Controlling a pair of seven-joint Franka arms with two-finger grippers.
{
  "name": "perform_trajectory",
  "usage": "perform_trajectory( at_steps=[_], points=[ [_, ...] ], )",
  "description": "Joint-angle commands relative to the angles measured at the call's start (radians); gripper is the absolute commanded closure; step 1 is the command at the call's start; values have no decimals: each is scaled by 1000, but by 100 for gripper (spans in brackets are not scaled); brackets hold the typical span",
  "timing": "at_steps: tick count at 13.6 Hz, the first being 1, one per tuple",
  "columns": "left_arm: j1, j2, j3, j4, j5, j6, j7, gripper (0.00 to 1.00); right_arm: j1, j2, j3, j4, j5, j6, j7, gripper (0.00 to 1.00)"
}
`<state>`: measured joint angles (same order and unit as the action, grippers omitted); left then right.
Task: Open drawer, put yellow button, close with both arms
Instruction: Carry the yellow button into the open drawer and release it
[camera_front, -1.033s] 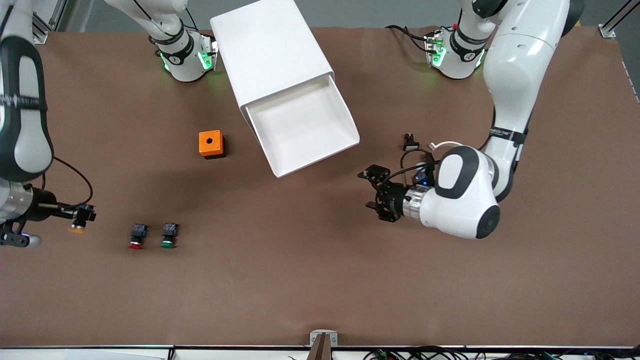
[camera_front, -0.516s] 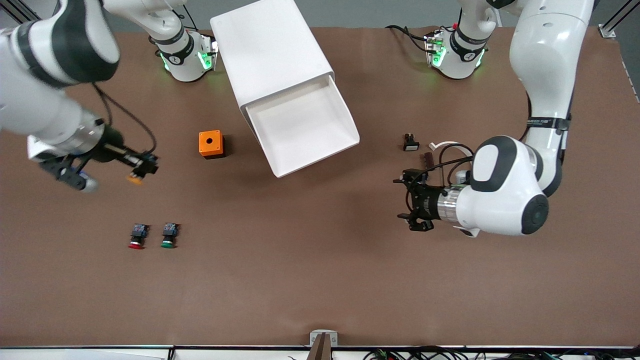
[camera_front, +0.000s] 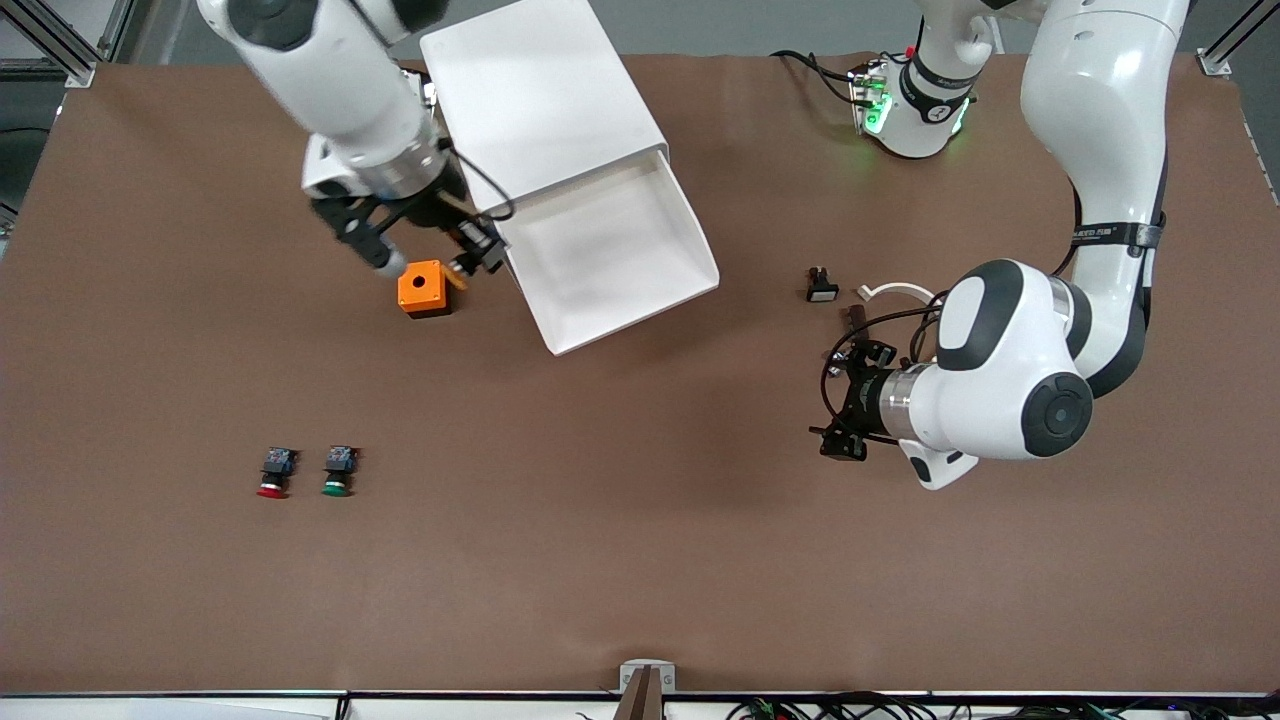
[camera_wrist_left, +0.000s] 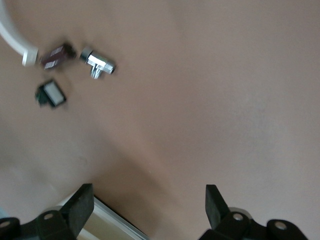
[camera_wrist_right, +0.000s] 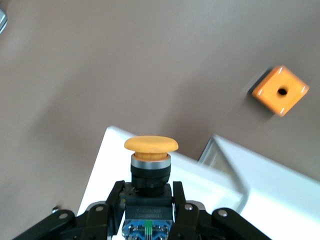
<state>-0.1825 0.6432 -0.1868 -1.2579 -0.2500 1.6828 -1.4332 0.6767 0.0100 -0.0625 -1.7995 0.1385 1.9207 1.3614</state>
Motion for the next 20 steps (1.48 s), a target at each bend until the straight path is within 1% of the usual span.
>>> perform_trajectory(
  at_steps=[1, 4, 5, 7, 10, 13, 17, 18, 19, 20],
  points=[
    [-11, -30, -3, -23, 49, -6, 239, 2, 90, 45, -17, 20, -45, 40, 172, 100],
    [-15, -34, -37, -31, 55, -5, 359, 1, 167, 187, -19, 110, -92, 41, 321, 100],
    [-21, -45, -51, -38, 83, -5, 391, 1, 187, 223, -19, 127, -108, 46, 353, 100],
    [-26, -50, -100, -58, 155, 6, 445, 1, 196, 272, -19, 156, -112, 78, 398, 100],
    [-28, -48, -175, -77, 239, 35, 450, 1, 215, 343, -17, 206, -111, 87, 441, 100],
    [-76, -45, -197, -87, 305, 34, 450, 1, 224, 375, -17, 238, -102, 87, 473, 100],
    [-116, -37, -200, -92, 296, 32, 386, 1, 224, 378, -17, 238, -94, 84, 495, 99],
    [-130, -37, -198, -90, 298, 34, 357, 0, 228, 384, -17, 238, -94, 84, 495, 94],
    [-132, -37, -200, -89, 298, 34, 338, 0, 231, 384, -17, 238, -96, 81, 489, 63],
    [-138, -37, -200, -89, 298, 35, 327, 0, 233, 386, -17, 238, -96, 83, 493, 19]
  ],
)
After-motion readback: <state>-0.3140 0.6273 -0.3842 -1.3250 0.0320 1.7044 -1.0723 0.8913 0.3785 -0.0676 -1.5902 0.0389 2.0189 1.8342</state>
